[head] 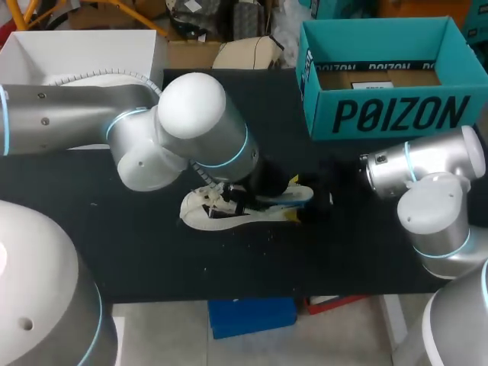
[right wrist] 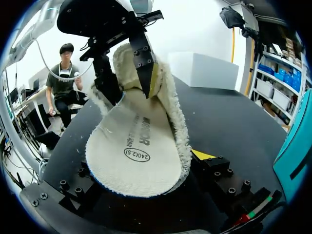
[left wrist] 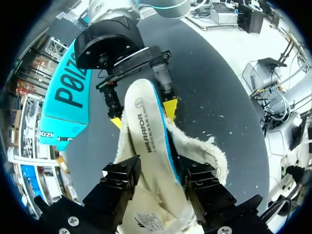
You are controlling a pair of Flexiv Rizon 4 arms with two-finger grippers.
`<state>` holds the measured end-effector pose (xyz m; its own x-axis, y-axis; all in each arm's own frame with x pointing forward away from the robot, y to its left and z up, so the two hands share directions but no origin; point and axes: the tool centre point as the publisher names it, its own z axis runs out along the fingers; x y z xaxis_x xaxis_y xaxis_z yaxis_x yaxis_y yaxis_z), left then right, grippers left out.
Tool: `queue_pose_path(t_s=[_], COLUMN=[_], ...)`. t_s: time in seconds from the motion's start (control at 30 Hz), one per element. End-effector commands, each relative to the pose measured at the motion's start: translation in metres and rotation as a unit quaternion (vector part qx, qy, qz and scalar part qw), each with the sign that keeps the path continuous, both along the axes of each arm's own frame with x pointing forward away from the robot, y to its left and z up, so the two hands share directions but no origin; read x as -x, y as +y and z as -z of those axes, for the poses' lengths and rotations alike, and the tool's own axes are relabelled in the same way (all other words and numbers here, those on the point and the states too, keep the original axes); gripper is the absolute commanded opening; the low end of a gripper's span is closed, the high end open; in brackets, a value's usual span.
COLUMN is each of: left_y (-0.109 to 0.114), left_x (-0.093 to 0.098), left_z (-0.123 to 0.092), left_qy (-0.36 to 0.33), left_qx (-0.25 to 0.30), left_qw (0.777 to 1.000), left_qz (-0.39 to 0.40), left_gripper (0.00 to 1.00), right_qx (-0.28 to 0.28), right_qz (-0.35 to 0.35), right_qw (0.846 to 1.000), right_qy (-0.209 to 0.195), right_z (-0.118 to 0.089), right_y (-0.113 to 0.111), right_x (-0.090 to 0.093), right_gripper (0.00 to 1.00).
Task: Take the shoe out of the shoebox, open the shoe tongue, remove and reinsert the insole, then place the shoe into the shoebox
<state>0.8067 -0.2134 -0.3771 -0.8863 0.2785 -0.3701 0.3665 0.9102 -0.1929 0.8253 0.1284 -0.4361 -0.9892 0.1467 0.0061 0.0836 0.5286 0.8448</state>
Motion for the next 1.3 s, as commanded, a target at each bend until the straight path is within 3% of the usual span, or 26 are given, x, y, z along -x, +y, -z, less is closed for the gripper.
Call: queue_pose_path(t_s=[0.03,0.5,0.97,1.03,1.07,1.1,1.3], left_y=[-0.011,-0.038,-0.054,-0.055,-0.055,-0.055,-0.055], left_x=[0.000,-0.009,-0.005,-0.006,-0.006,-0.006,-0.010], left_z=[0.005,0.016,0.009,0.008,0.008,0.007,0.009], left_qy=[-0.001,-0.018,-0.033,-0.033,-0.033,-0.035,-0.026], left_qx=[0.001,-0.008,0.015,0.017,0.017,0.015,0.016], left_qw=[1.000,0.999,0.999,0.999,0.999,0.999,1.000], left_qz=[0.017,0.026,0.020,0.019,0.019,0.017,0.001], left_gripper=[0.46,0.49,0.47,0.37,0.25,0.00,0.00], right_qx=[0.001,0.001,0.001,0.001,0.001,0.001,0.001], right_qz=[0.001,0.001,0.001,0.001,0.001,0.001,0.001], right_qw=[1.000,1.000,1.000,1.000,1.000,1.000,1.000], right_qy=[0.000,0.000,0.000,0.000,0.000,0.000,0.000], right_z=[0.003,0.003,0.003,0.003,0.003,0.003,0.003], right_y=[0.001,0.001,0.001,0.001,0.001,0.001,0.001], right_x=[-0.003,-0.003,-0.003,-0.003,-0.003,-0.003,-0.003], right_gripper=[0.00,0.00,0.00,0.00,0.00,0.00,0.00])
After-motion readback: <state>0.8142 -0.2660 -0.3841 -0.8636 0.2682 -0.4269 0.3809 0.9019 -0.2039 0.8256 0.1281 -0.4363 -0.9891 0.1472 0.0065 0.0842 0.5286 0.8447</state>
